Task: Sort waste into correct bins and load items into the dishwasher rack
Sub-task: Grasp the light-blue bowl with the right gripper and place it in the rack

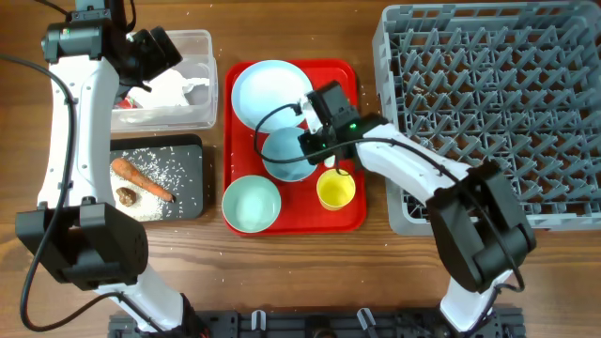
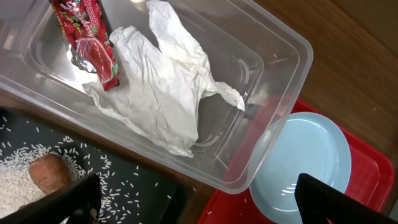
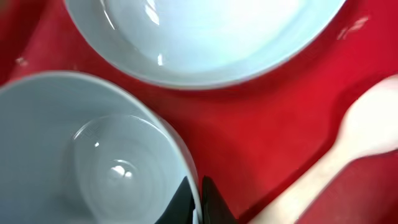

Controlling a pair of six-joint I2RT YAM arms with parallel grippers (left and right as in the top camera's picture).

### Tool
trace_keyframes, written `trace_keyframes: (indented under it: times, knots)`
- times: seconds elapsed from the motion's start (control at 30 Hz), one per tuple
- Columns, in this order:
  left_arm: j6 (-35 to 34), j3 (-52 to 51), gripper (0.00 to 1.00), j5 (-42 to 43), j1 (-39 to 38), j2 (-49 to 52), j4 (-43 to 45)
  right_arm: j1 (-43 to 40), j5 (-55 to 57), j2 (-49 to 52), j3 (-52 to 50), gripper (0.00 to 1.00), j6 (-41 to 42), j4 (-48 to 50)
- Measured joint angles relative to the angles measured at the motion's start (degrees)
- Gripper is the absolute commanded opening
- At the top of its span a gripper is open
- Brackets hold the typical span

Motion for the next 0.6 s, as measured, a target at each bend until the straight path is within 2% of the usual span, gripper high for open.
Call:
trace_keyframes:
  times: [0.07,0.13,0.2,0.3,0.37,0.47,0.5,0.6]
  knots:
    - [0.0,0.0,1.0,0.0,0.0,0.0,0.0,0.0,2.2,-2.2,4.0,0.04,0.0,-4.9]
    - [0.0,0.0,1.0,0.0,0.0,0.0,0.0,0.0,9.5,-7.1,7.0,0.04,0.0,-7.0]
    - [0.0,0.0,1.0,0.0,0.0,0.0,0.0,0.0,23.7,-12.9,7.9,0.04,0.0,-6.9]
    - [0.0,0.0,1.0,0.0,0.0,0.0,0.0,-2.0,50.8,-14.9,8.5,0.04,-1.3,0.4]
    - [0.0,0.0,1.0,0.0,0.0,0.1,0.0,-6.4,58.8,-13.3,8.5,0.04,-5.9,10.0]
    - [-0.2,0.0,1.0,-0.1,0.0,0.2,0.0,-15.8,63.4,-7.4,8.8,0.05,-18.6,26.6]
    - [-0.2,0.0,1.0,-0.2,0.0,0.2,0.0,-19.3,64.4,-4.4,8.8,0.04,-25.4,32.4]
    - [-0.2,0.0,1.0,-0.2,0.0,0.2,-0.1,-22.3,64.7,3.2,8.6,0.04,-43.6,47.2]
